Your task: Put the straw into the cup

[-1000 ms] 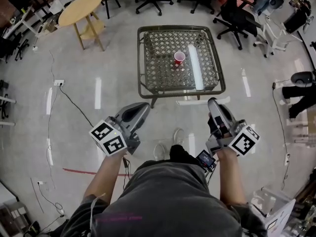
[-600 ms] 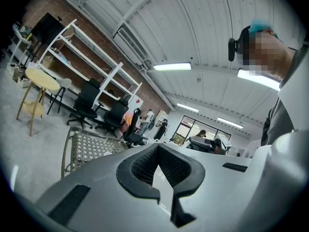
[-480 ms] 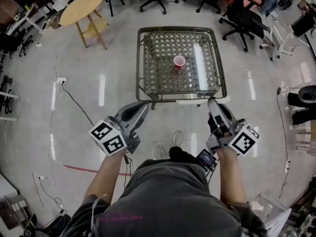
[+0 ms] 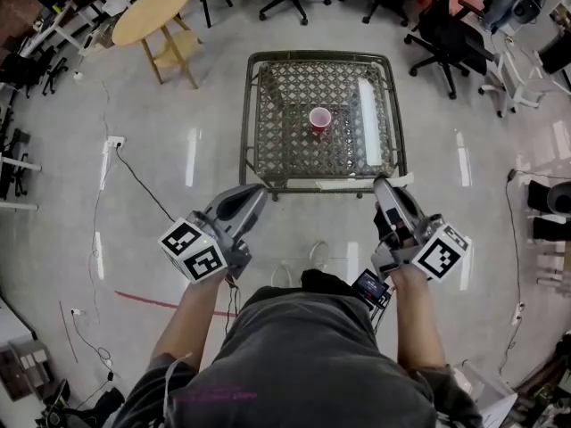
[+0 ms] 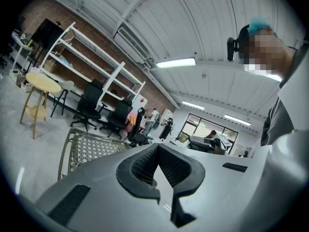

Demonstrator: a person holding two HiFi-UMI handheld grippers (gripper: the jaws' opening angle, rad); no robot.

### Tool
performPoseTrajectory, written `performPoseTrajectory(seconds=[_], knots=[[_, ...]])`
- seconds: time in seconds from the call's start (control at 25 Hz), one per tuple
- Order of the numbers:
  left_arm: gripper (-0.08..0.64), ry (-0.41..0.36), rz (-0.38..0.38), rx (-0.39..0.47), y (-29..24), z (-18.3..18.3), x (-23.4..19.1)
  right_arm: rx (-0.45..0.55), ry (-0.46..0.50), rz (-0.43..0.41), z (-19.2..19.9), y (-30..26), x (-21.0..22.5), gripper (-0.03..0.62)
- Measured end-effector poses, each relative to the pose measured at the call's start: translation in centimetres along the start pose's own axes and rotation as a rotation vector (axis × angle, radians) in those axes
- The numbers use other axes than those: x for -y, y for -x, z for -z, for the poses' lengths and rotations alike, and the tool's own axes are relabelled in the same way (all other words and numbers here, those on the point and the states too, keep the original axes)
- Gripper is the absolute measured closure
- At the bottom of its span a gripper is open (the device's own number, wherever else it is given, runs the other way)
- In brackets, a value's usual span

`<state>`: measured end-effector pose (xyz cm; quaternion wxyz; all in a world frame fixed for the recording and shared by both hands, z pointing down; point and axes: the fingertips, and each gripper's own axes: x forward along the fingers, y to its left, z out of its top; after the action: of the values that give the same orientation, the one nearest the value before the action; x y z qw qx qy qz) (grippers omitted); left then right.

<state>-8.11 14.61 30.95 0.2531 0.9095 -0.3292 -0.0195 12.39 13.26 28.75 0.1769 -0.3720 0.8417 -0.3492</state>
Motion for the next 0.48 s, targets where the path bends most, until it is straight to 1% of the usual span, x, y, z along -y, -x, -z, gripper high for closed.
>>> performPoseTrajectory(seconds=[0.24,0.48], knots=[[0.551,0.000,-0.021,0.003,-2.4,0.2,0.5,-0.014,-0.022,-0.006,-1.3,0.5,2.3,0.548],[0.551,-0.008,-0.035,0.005,-4.4,0.5,1.2,-0.025,-0.010,-0.034,-3.0,0.9,3.7,0.548]])
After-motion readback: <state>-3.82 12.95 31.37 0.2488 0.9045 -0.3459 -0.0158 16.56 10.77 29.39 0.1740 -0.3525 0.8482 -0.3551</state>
